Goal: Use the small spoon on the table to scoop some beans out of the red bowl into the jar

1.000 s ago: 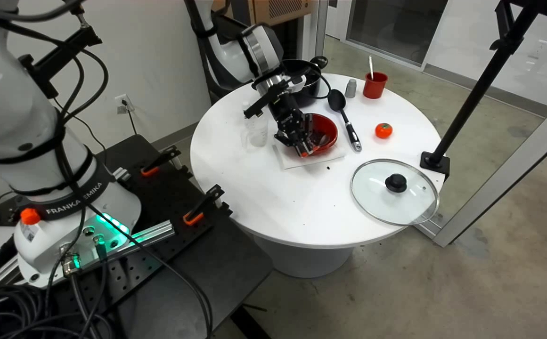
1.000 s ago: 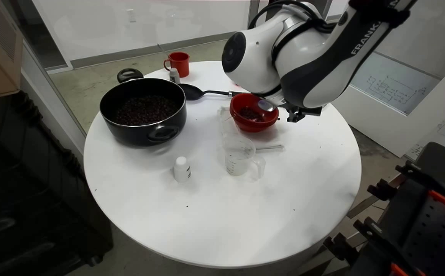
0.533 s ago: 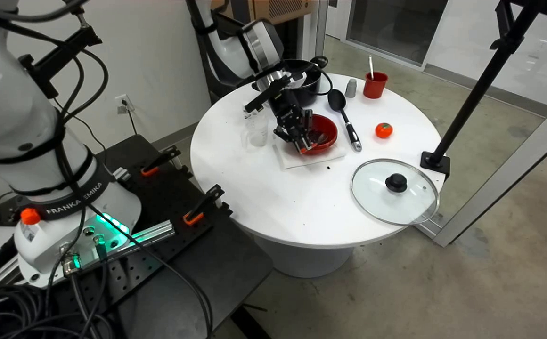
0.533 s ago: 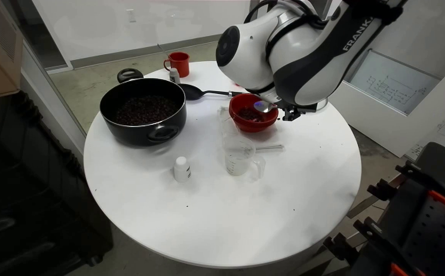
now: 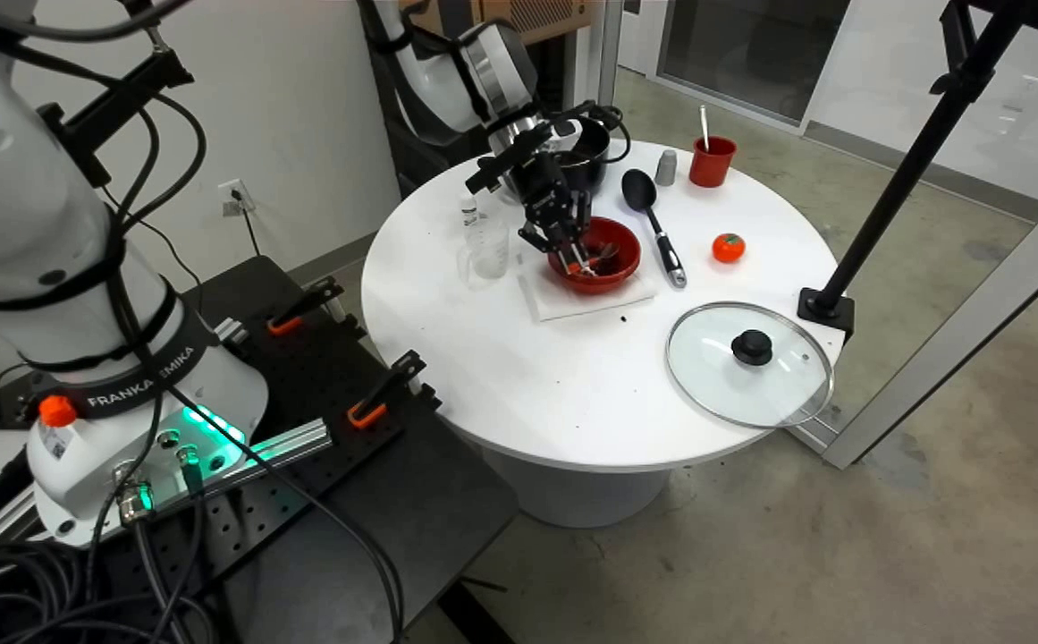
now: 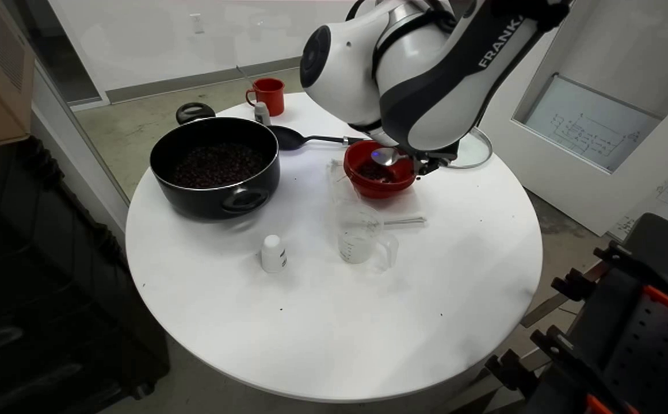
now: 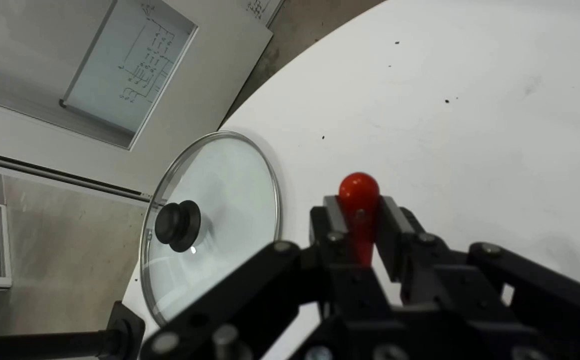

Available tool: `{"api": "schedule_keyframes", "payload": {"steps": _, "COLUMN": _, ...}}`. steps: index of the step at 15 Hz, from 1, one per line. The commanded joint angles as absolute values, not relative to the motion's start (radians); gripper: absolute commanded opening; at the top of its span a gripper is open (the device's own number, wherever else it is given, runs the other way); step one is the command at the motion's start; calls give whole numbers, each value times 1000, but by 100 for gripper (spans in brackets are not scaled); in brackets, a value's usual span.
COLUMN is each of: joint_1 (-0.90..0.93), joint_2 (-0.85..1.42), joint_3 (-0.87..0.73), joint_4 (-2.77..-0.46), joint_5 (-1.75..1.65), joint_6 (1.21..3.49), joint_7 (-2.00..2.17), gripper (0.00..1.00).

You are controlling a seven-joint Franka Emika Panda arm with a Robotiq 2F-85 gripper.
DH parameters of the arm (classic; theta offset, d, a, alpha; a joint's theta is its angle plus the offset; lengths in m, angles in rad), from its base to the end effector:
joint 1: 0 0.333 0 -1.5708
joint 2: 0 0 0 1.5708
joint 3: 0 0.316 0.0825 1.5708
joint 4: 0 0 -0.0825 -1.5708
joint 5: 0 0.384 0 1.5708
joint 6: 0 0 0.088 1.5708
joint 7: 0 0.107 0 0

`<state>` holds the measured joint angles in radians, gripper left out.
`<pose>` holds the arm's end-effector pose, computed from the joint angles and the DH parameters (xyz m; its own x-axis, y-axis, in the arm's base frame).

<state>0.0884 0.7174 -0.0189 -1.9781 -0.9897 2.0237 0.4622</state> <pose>0.5381 -0.0115 0.0794 0.8694 0.1415 -0.4734 0.4520 -0.6147 0.6464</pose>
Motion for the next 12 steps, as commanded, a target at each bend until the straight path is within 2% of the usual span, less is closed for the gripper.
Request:
{"api": "schedule_keyframes", "payload": {"steps": 1, "joint_1": 108, "joint_2": 763, "joint_3": -23, "joint_4": -1904, "joint_5": -946, "joint_6": 1931, "joint_7": 400, "gripper": 5}}
{"api": "schedule_keyframes", "payload": {"steps": 12, "joint_1": 162, "joint_2": 900, "joint_3": -19, "joint_4": -1768, "joint_5": -959, "joint_6": 1776, "joint_7": 378, "gripper": 5}}
